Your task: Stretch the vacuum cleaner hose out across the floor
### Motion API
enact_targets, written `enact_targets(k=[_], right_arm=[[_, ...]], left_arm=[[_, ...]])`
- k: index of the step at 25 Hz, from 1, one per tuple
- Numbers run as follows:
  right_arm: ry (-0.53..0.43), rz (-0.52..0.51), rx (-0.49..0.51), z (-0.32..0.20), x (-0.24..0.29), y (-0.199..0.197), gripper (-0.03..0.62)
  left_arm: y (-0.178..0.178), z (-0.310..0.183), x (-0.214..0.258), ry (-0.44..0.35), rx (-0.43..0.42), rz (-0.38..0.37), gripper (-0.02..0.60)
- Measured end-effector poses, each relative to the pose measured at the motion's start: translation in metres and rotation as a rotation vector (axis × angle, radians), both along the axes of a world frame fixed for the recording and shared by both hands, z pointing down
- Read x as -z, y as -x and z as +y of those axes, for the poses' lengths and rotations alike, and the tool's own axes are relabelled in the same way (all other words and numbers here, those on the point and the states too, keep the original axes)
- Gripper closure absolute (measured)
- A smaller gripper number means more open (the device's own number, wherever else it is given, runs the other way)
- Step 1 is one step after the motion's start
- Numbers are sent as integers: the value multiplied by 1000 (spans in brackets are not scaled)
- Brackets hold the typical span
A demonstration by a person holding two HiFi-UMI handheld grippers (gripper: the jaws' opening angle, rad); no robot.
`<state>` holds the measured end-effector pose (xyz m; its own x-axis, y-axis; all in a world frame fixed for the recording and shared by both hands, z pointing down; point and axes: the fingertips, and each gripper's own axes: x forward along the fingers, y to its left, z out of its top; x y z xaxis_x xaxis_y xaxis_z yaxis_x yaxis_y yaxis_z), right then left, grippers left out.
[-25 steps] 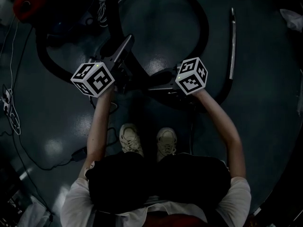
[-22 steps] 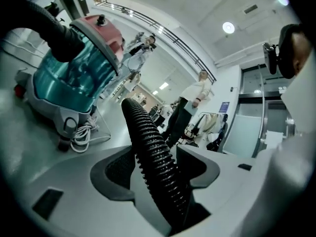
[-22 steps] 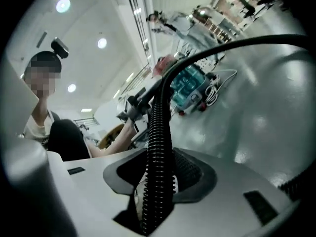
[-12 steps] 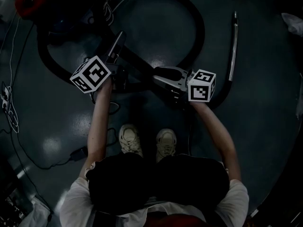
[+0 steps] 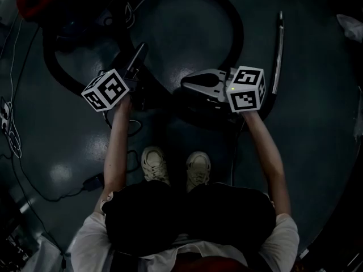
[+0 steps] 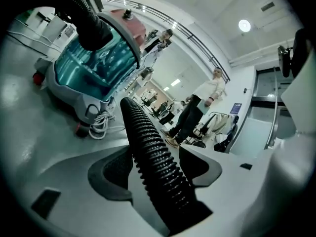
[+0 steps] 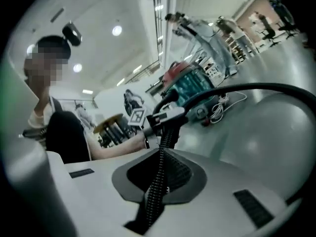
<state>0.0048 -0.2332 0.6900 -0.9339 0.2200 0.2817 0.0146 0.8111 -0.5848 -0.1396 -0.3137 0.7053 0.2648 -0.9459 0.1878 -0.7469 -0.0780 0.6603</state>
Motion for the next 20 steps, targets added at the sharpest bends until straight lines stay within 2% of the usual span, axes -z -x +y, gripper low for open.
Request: enact_targets(k=[1, 2, 3, 5, 9, 11, 14, 16, 20], right_arm=[[-52, 51, 42, 10, -10, 15, 586], [-99, 100, 79, 18, -20, 28, 549], [-130, 145, 116, 26, -30, 39, 462], [-135, 207, 177, 39, -42, 52, 418], [-108, 273, 278, 48, -57, 61, 410], [-62, 257, 306, 49, -59, 63, 410], [-34, 200, 278, 47, -59, 65, 410], [-27, 205, 286, 49, -67, 67, 410], [90, 210, 338, 53, -70, 71, 410]], left_arm=[[-4, -2, 4, -14, -10, -5, 299], [-9, -2, 8, -28, -21, -14, 299], [-13, -2, 13, -42, -33, -27, 299], [-21, -1, 24, -78, -59, -32, 299], [-35, 2, 40, -145, -112, 15, 299], [-35, 1, 40, -153, -116, 37, 299], [-38, 0, 42, -163, -135, 76, 299], [-48, -1, 44, -166, -173, 75, 299], [-53, 0, 45, -181, -187, 52, 299]])
